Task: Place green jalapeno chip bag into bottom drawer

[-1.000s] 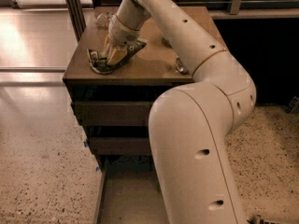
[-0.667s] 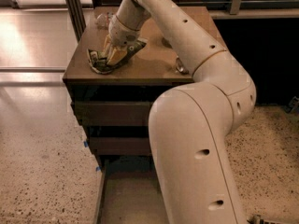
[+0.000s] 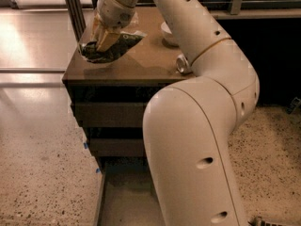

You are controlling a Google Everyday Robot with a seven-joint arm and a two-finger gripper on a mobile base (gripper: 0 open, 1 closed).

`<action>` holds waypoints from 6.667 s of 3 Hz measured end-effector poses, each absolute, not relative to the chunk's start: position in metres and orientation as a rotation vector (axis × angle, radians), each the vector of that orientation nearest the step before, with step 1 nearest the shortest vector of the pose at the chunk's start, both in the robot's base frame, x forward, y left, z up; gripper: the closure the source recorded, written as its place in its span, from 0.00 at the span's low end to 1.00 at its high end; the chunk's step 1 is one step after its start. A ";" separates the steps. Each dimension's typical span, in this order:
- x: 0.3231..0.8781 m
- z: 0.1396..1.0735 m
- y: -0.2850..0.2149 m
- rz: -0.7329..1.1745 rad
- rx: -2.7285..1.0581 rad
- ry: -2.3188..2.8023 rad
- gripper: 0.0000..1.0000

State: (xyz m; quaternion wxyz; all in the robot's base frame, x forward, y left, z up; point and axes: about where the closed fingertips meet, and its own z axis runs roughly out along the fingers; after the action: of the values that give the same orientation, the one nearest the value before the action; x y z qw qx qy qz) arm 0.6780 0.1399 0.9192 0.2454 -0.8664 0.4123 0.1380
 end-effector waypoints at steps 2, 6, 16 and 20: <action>0.629 1.005 0.092 0.489 -2.185 1.020 1.00; 0.580 0.929 0.002 0.729 -2.019 1.120 1.00; 0.398 0.533 0.001 0.765 -1.760 1.618 1.00; 0.390 0.323 0.038 0.762 -1.575 1.735 1.00</action>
Offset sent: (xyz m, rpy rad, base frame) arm -0.1061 -0.1968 0.0891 0.2996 0.1354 -0.0838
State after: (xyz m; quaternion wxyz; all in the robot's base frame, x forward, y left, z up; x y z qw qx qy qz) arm 0.3898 0.0379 0.3234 0.3322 -0.6029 0.6642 0.2915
